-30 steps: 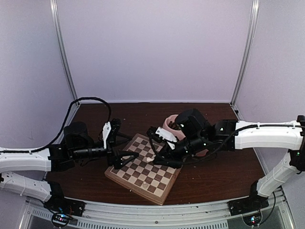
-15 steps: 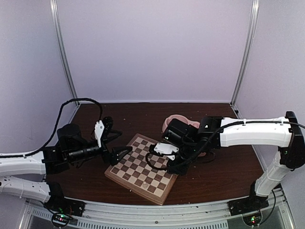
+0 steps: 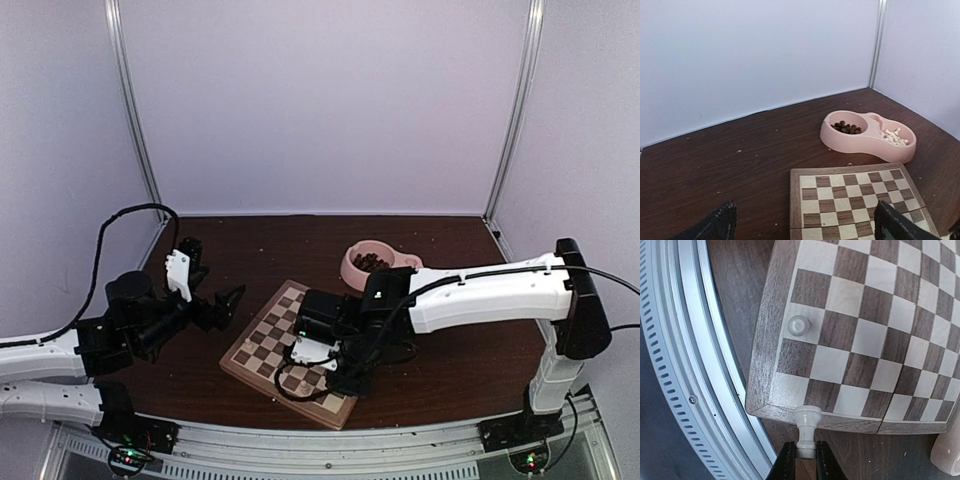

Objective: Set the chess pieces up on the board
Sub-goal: Place the rook at h1.

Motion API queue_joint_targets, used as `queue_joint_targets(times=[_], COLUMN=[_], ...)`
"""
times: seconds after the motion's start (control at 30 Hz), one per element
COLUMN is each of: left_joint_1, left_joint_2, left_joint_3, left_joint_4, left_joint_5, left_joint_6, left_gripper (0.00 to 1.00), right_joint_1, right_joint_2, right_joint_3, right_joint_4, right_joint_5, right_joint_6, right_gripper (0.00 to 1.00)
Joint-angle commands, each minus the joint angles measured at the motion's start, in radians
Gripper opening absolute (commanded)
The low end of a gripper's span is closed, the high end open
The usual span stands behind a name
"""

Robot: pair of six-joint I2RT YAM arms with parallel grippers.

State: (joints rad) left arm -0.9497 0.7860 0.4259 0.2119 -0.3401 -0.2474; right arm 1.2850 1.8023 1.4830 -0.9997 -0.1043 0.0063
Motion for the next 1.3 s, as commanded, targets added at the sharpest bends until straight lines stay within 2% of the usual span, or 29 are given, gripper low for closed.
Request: queue_joint_targets(times=[0.0, 0.27, 1.03, 1.27], left_joint_1=[0.032, 0.13, 0.134, 0.134], left_joint_2=[-0.039, -0.035, 0.009, 0.016], left_joint_3=[-0.011, -0.012, 0.007, 0.008], left_joint_4=[-0.02, -0.067, -0.063, -0.061], left_joint_5=[-0.193, -0.12, -0.054, -0.042], left_joint_6=[-0.064, -0.134, -0.121, -0.121], left_gripper=[0.96, 0.96, 0.96, 0.96], right_joint_1=[0.039, 0.058, 0.08, 0.08], right_joint_2=[0.078, 0.102, 0.212, 0.202], right_joint_3=[0.076, 0.094, 0.146, 0.147], right_joint_4=[-0.113, -0.137, -0.138, -0.121], right_joint_5=[0.085, 0.1, 0.107, 0.106], right_joint_6=[-0.042, -0.045, -0.082, -0.085], right_gripper=[0.0, 0.0, 0.0, 0.13])
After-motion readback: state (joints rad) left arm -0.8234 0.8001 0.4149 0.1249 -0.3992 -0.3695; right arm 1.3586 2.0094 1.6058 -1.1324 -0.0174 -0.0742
